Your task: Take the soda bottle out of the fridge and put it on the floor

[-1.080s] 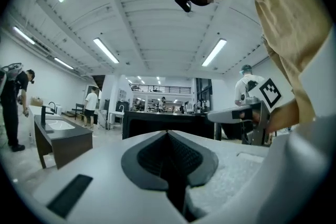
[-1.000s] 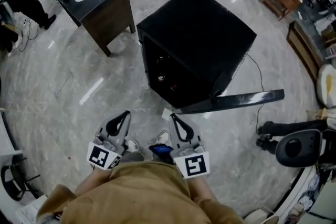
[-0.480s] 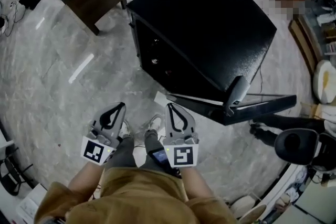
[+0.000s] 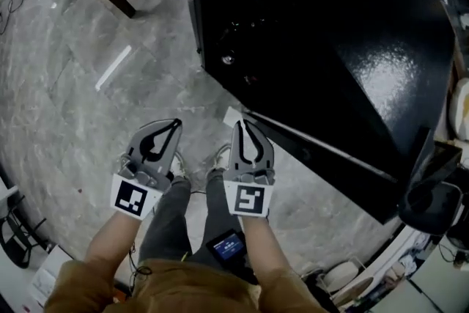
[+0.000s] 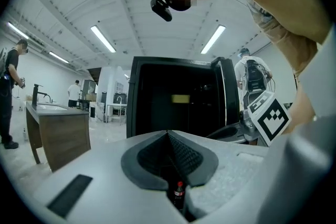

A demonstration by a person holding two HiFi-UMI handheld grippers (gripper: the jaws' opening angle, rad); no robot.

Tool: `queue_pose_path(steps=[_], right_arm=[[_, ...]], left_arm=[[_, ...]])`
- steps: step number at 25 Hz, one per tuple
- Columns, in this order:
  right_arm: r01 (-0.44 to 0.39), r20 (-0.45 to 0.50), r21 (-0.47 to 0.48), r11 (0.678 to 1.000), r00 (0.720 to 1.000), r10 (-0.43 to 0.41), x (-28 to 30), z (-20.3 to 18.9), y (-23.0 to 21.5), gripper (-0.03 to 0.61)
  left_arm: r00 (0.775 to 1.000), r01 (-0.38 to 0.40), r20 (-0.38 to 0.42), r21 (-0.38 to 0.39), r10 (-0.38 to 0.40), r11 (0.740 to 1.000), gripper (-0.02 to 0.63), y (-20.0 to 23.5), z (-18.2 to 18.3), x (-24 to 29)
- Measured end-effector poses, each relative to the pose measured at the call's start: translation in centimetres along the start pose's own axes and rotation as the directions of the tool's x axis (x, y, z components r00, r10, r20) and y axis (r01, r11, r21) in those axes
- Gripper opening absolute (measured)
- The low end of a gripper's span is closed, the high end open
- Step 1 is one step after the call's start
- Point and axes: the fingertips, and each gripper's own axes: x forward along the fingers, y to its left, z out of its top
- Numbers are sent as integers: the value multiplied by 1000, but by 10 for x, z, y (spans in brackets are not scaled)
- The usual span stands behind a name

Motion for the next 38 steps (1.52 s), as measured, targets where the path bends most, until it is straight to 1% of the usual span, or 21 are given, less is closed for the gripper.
queue_pose_path(steps=[3, 6, 9, 11, 12, 13, 21, 25, 28, 32, 38], right_arm=[[27, -25, 9, 1000, 999, -27, 26, -41, -4, 3], [68, -56, 25, 997, 996, -66, 47, -83, -10, 3], [124, -73, 54, 991, 990, -120, 68, -119, -21, 5], [155, -79, 67, 986, 986, -150, 77, -137, -26, 9], [166, -80, 67, 984, 984, -160, 82, -145, -28, 32], [173, -79, 62, 983, 983, -168, 87, -153, -29, 86], [227, -68, 31, 973, 972, -224, 124, -211, -47, 91], [256, -77, 35, 966, 965, -252, 139, -242, -62, 97], [265, -78, 41, 963, 962, -261, 148, -258, -70, 105], [286, -65, 50, 957, 957, -283, 164, -273, -81, 134], [314, -72, 50, 948, 948, -310, 181, -298, -91, 166]], left_arm=[[1000, 11, -16, -4, -11, 1000, 0, 5, -42, 15], [998, 35, -48, 3, -35, 999, 0, 6, -81, 30], [998, 45, -46, 4, -44, 999, 0, 8, -107, 47], [998, 60, -36, 25, -60, 998, 0, 8, -120, 57], [997, 68, -33, 35, -67, 997, 0, 8, -128, 62], [997, 73, -33, 40, -71, 997, 0, 8, -137, 67], [995, 92, -35, 30, -91, 995, 0, 4, -205, 101], [995, 101, -30, 21, -100, 995, 0, -3, -239, 115], [994, 110, -27, 17, -109, 994, 0, -11, -261, 120], [992, 122, -28, 34, -121, 992, 0, -12, -284, 128], [989, 150, -19, 69, -149, 986, 0, -11, -303, 143]])
